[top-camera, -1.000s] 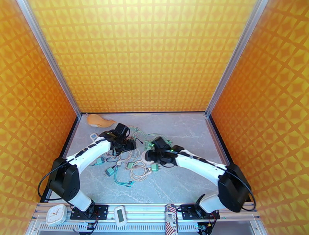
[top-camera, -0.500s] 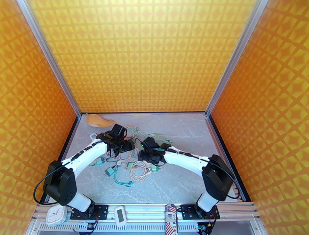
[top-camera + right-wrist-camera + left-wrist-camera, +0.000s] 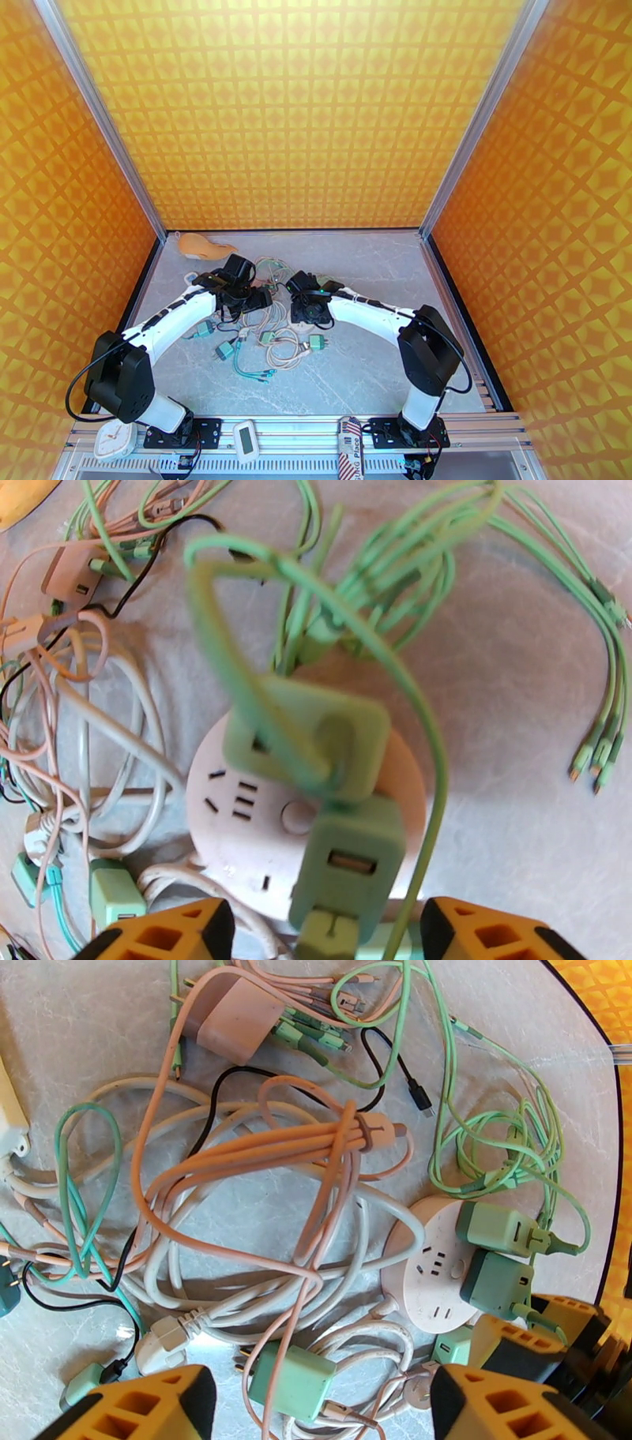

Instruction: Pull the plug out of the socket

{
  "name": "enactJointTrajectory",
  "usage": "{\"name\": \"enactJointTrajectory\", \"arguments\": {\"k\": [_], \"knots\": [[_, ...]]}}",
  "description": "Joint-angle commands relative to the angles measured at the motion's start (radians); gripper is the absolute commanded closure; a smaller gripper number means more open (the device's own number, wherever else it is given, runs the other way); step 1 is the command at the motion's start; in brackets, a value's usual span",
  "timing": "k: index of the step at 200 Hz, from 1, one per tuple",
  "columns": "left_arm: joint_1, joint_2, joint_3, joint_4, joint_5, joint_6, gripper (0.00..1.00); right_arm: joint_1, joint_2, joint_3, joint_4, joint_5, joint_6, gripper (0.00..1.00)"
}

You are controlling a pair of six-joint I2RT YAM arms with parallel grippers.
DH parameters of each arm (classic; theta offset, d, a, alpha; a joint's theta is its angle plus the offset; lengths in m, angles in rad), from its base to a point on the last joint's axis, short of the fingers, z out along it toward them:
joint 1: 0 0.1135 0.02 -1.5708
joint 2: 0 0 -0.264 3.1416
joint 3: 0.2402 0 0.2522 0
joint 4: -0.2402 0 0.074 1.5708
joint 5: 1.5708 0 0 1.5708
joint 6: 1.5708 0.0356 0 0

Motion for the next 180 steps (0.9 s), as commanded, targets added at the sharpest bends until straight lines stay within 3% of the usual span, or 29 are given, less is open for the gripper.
{"name": "enactJointTrajectory", "arguments": {"k": [1, 34, 50, 75, 133, 180], "knots": [[0.01, -0.017, -0.012, 0.013, 0.012, 0.014, 0.24, -0.027, 0.032, 0.019, 0.015, -0.039, -0.067, 0.4], [0.01, -0.011, -0.01, 0.018, 0.012, 0.012, 0.24, -0.036, 0.048, 0.016, 0.026, -0.056, -0.082, 0.46], [0.01, -0.006, -0.008, 0.021, 0.012, 0.012, 0.24, -0.037, 0.053, 0.005, 0.044, -0.072, -0.083, 0.56], [0.01, 0.006, 0.0, 0.026, 0.02, 0.016, 0.24, -0.038, 0.043, -0.007, 0.071, -0.078, -0.105, 0.62], [0.01, 0.063, 0.018, 0.099, 0.099, 0.014, 0.26, -0.037, 0.024, -0.003, 0.103, -0.089, -0.254, 0.66], [-0.019, 0.177, 0.048, 0.212, 0.208, -0.017, 0.39, -0.037, 0.033, 0.023, 0.092, -0.108, -0.32, 0.67]]}}
